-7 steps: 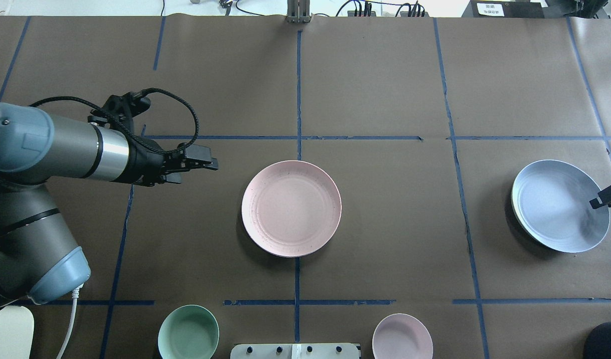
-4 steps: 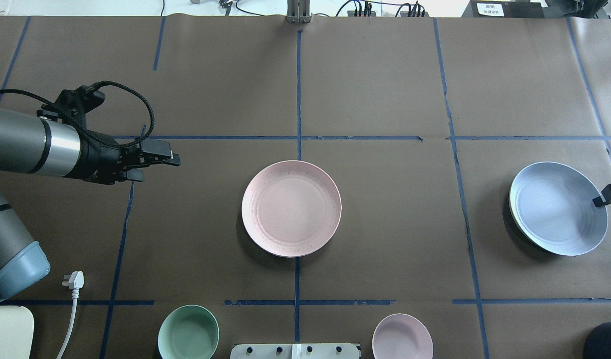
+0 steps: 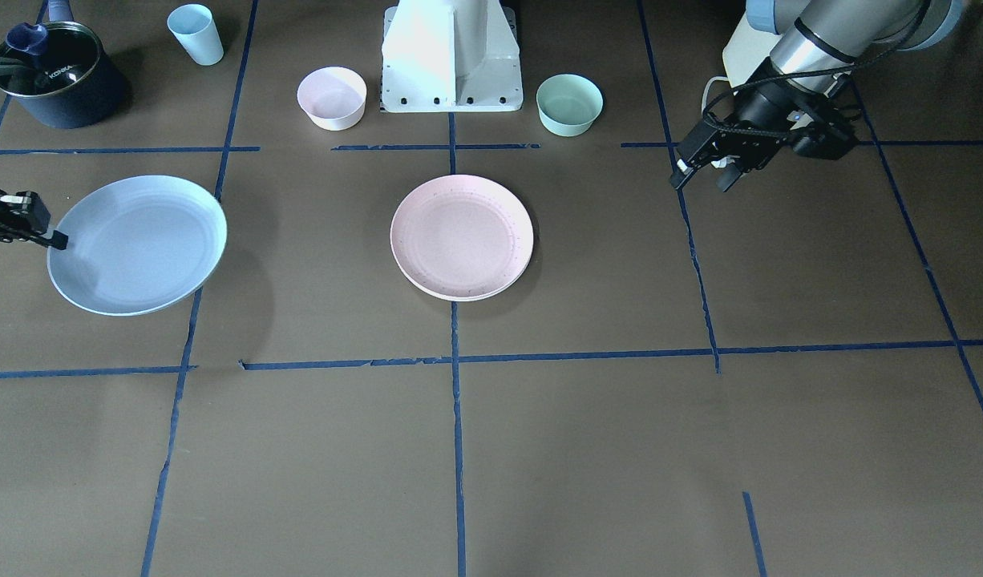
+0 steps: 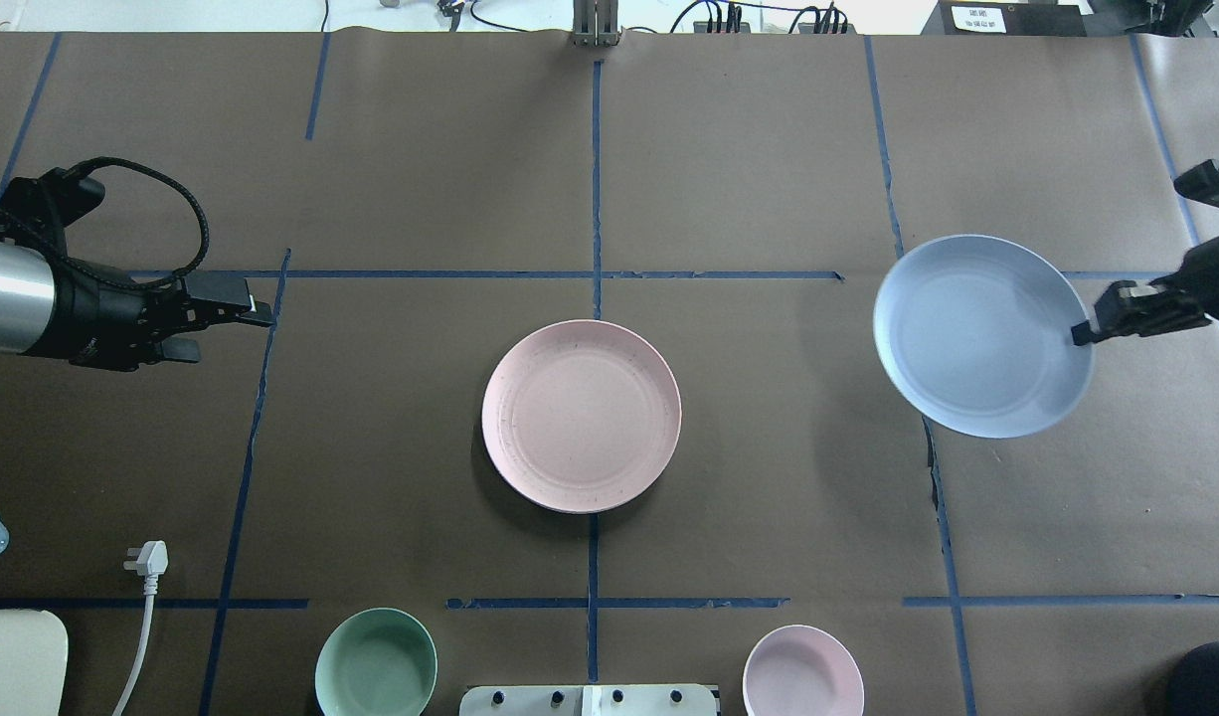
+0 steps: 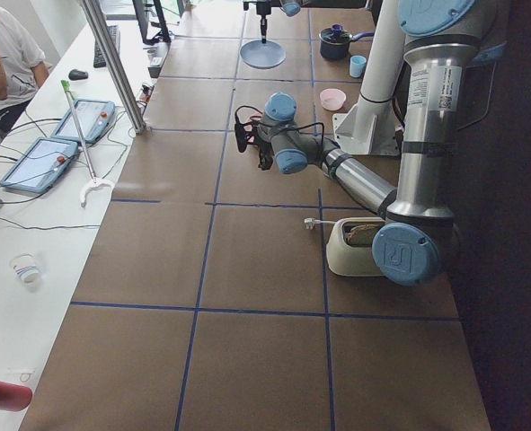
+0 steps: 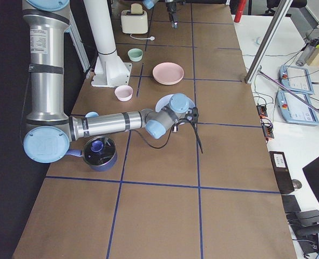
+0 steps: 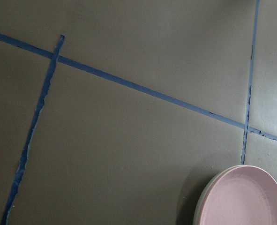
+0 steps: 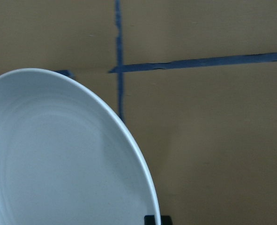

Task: Stack three plates with pink and blue
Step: 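Carry the blue plate with the right gripper and lower it onto the pink plate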

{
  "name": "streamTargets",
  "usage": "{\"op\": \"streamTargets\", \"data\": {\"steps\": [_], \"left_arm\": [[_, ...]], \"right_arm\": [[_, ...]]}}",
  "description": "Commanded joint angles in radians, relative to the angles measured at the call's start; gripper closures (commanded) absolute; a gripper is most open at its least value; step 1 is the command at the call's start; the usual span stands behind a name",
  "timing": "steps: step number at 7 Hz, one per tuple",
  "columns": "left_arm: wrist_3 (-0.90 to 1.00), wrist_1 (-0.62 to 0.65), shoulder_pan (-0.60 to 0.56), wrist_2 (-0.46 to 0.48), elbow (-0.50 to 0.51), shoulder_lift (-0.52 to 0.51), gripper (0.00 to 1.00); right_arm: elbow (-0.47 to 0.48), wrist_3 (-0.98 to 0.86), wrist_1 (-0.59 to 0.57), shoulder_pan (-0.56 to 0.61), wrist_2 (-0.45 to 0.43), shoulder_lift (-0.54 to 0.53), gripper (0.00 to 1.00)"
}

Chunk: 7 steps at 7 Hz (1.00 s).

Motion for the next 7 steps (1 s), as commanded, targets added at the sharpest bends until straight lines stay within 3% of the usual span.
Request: {"op": "streamTargets", "data": {"steps": [1, 3, 5, 7], "left_arm": [[0.001, 0.000, -0.009, 0.000, -0.004, 0.014, 0.00], [-0.001, 0.002, -0.009, 0.001, -0.007, 0.014, 0.00], [-0.001, 0.002, -0.009, 0.001, -0.009, 0.014, 0.00], [-0.001, 0.002, -0.009, 0.001, -0.010, 0.013, 0.00]], "right_arm": [[0.050, 0.385, -0.002, -0.203, -0.136, 0.186, 1.00], [0.041, 0.599, -0.022, -0.468, -0.380, 0.336, 1.00], [0.033, 0.614, -0.087, -0.607, -0.557, 0.389, 1.00], [0.012, 0.613, -0.192, -0.621, -0.591, 0.453, 1.00]]}}
